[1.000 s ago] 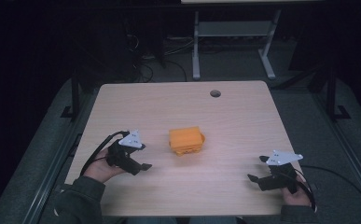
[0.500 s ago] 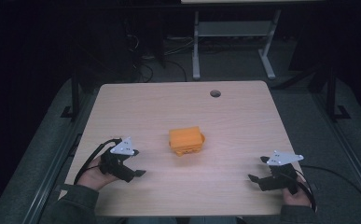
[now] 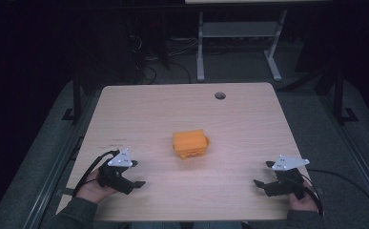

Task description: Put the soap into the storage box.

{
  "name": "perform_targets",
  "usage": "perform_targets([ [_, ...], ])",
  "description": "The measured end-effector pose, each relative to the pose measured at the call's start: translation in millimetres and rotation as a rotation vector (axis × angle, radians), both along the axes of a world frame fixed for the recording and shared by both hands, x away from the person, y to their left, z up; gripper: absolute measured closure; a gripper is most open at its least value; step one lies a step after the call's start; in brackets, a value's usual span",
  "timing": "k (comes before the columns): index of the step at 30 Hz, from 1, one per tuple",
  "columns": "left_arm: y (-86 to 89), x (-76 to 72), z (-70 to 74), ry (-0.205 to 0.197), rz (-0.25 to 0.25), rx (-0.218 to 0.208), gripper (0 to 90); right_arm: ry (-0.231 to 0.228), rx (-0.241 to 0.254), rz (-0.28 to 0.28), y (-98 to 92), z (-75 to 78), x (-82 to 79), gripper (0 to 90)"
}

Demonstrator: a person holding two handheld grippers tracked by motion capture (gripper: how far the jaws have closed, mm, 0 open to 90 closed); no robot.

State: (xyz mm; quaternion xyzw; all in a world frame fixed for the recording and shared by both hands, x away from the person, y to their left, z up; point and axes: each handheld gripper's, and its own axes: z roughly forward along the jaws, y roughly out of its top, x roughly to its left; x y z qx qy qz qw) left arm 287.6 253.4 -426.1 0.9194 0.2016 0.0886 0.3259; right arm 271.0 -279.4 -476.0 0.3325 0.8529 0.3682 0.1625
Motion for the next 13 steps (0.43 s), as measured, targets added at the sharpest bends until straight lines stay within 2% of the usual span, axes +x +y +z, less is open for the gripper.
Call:
perform_targets([
  [7, 3.4, -8.4, -2.4, -0.012, 0.036, -0.026, 19.7, -0.018, 0.025, -0.009, 0.8, 1.8, -0.8, 13.7],
  [11, 4.8, -13.4, -3.2, -0.023, 0.052, -0.022, 18.4, -0.022, 0.035, -0.026, 0.3, 2.7, -0.1, 13.7],
  [12, 8.4, -14.7, -5.3, -0.019, 0.064, -0.059, 18.3, -0.020, 0.057, -0.049, 1.2, 4.4, 1.2, 13.7],
  [13, 8.4, -14.7, -5.3, -0.019, 0.064, -0.059, 18.4, -0.020, 0.057, -0.049, 1.2, 4.4, 1.2, 13.7],
])
